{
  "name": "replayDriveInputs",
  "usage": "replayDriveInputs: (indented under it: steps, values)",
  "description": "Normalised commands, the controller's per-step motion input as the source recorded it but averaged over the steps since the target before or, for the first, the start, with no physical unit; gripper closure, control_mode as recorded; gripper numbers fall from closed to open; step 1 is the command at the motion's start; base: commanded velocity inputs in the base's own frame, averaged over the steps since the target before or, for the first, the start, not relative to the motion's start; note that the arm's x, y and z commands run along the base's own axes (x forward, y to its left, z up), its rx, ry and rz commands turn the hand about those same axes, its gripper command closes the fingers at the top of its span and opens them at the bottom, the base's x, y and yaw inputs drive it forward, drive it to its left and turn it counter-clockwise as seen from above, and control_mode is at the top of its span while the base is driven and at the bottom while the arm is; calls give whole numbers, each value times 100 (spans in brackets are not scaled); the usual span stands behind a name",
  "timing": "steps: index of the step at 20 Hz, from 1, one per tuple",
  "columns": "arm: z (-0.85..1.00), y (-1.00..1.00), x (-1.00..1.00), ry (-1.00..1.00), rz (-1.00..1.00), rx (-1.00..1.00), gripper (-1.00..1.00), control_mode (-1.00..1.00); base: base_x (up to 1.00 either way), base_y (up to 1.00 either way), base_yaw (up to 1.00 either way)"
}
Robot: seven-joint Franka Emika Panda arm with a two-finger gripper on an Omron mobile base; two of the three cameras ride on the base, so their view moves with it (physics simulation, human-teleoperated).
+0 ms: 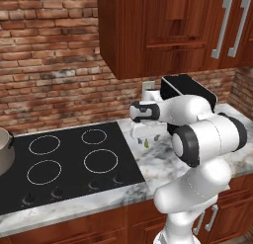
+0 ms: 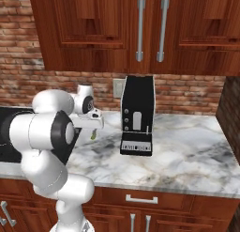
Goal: Put the eggplant and lemon wedge in the pot. Retrieve the spatula and lightly stir the vegetables in the pot.
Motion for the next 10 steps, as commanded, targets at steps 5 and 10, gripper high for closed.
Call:
replayDriveInputs:
  steps: [5, 10]
  values:
    - [-48, -4, 2, 0, 0, 0, -100, -100, 0, 0, 0]
    - [0, -9, 13, -4, 0, 0, -100, -100, 0, 0, 0]
